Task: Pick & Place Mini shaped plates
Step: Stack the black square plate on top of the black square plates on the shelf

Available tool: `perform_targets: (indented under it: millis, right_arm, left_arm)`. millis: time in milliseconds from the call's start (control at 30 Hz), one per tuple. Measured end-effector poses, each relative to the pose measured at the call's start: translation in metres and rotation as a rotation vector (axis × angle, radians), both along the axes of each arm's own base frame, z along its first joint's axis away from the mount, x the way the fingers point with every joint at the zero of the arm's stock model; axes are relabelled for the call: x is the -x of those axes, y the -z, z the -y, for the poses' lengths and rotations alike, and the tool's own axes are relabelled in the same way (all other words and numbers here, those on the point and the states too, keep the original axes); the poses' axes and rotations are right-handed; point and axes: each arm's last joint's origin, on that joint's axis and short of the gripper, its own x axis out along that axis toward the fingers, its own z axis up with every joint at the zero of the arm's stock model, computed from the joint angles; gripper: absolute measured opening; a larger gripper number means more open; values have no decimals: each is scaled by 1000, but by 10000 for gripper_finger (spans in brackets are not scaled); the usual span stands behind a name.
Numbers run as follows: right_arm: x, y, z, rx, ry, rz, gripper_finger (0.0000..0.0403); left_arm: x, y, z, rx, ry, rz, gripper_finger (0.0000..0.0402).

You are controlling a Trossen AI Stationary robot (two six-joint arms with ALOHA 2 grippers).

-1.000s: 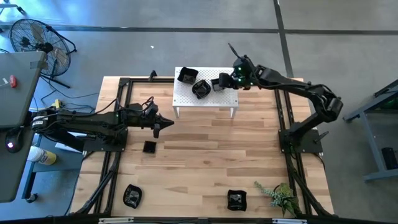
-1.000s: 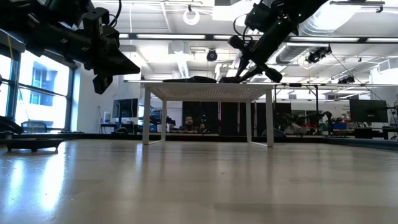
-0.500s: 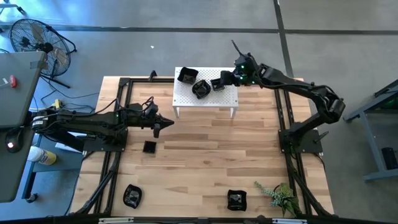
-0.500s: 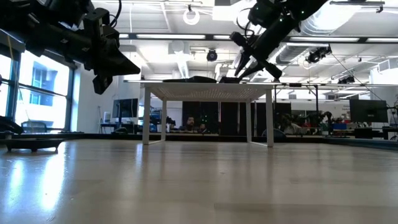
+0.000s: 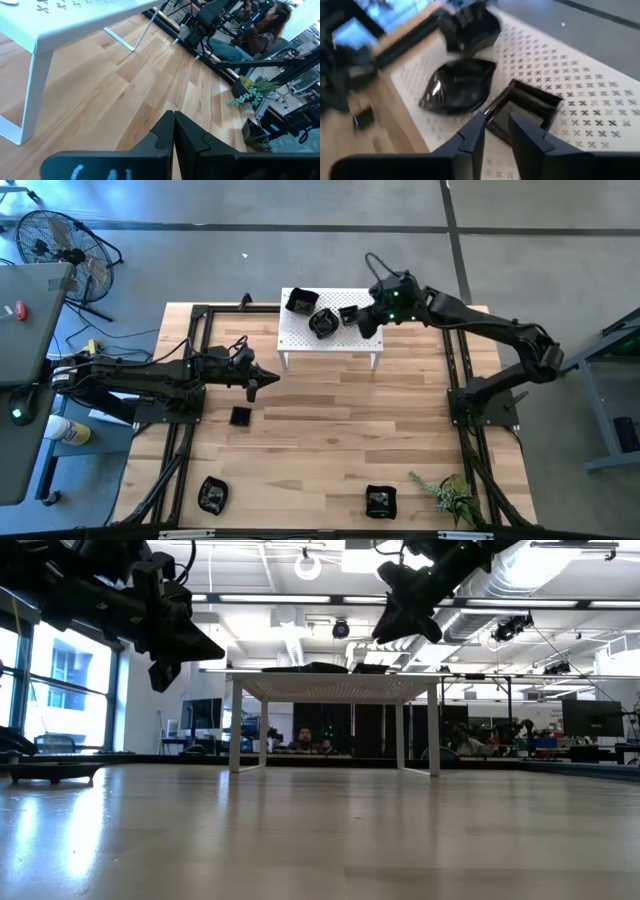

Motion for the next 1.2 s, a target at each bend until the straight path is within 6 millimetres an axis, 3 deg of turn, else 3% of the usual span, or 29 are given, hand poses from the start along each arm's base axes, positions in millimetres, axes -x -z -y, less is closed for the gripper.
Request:
perform_targets:
  millis: [267,567,933,1033,1200]
  right_arm:
    - [-19,-6,-10,324,-217,-344,118]
    - [-45,15,-9,419,-389,-571,87]
    - [-45,16,-8,442,-449,-608,23]
    - [-45,16,-8,466,-451,-627,28]
    - [-45,16,-7,476,-445,-638,71]
  left_arm:
    - [0,0,0,0,-3,-5,4]
    - [1,3,0,10,-9,-29,4]
    - [1,3,0,11,-11,-29,4]
    - [1,3,0,11,-12,-29,4]
    - [1,3,0,11,-12,-29,4]
